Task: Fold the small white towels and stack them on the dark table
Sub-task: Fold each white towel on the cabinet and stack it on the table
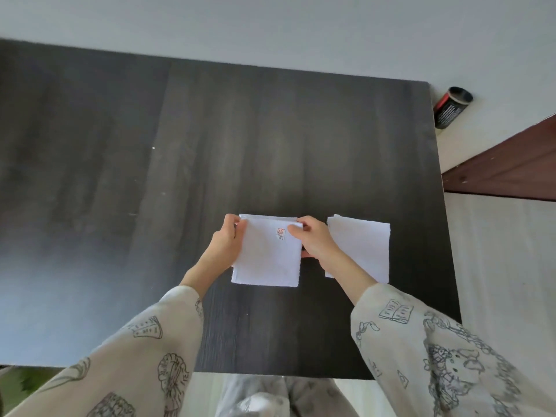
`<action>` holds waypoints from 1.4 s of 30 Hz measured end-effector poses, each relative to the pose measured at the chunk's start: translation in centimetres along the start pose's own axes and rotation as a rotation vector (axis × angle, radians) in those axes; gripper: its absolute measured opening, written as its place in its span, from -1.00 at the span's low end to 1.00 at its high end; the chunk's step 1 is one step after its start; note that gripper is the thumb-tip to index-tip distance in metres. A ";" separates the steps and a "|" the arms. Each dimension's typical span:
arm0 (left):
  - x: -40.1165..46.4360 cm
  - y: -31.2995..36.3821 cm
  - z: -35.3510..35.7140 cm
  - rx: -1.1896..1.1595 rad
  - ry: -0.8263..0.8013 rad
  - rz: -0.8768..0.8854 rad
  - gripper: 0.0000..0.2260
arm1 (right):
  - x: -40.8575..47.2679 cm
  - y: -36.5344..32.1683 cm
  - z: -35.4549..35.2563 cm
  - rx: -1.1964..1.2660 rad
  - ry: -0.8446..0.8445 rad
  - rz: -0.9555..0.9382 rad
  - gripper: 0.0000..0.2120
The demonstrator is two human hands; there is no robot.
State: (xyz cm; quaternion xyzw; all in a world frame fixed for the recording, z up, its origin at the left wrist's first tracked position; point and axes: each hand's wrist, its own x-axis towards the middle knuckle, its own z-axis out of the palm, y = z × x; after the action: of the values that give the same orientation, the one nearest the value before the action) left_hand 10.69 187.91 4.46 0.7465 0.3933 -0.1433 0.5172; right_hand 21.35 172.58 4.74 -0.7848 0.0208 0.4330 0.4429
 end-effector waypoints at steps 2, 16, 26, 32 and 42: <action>0.9 0.0 -0.4 -0.011 -0.046 -0.018 -0.79 | 1.0 -0.3 0.4 -0.074 0.034 -0.022 -0.85; 3.1 -0.1 -0.5 0.103 -0.120 -0.029 -0.81 | 3.7 0.1 1.5 -0.367 0.144 -0.033 -0.75; 3.2 -0.4 0.2 0.167 -0.090 0.003 -0.81 | 3.8 0.7 1.7 -0.401 0.154 -0.019 -0.76; 2.9 -0.6 -0.6 0.282 -0.048 -0.018 -0.69 | 2.8 0.6 1.7 -0.380 0.191 0.005 -0.72; -2.9 6.8 2.6 0.367 0.096 0.476 -0.72 | -7.2 1.1 -6.4 0.144 0.323 -0.078 -0.75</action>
State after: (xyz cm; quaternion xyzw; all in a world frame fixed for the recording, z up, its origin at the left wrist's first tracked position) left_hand 14.28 183.25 9.60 0.9047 0.1987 -0.0512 0.3734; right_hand 20.64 164.80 10.55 -0.8106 0.0921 0.2813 0.5052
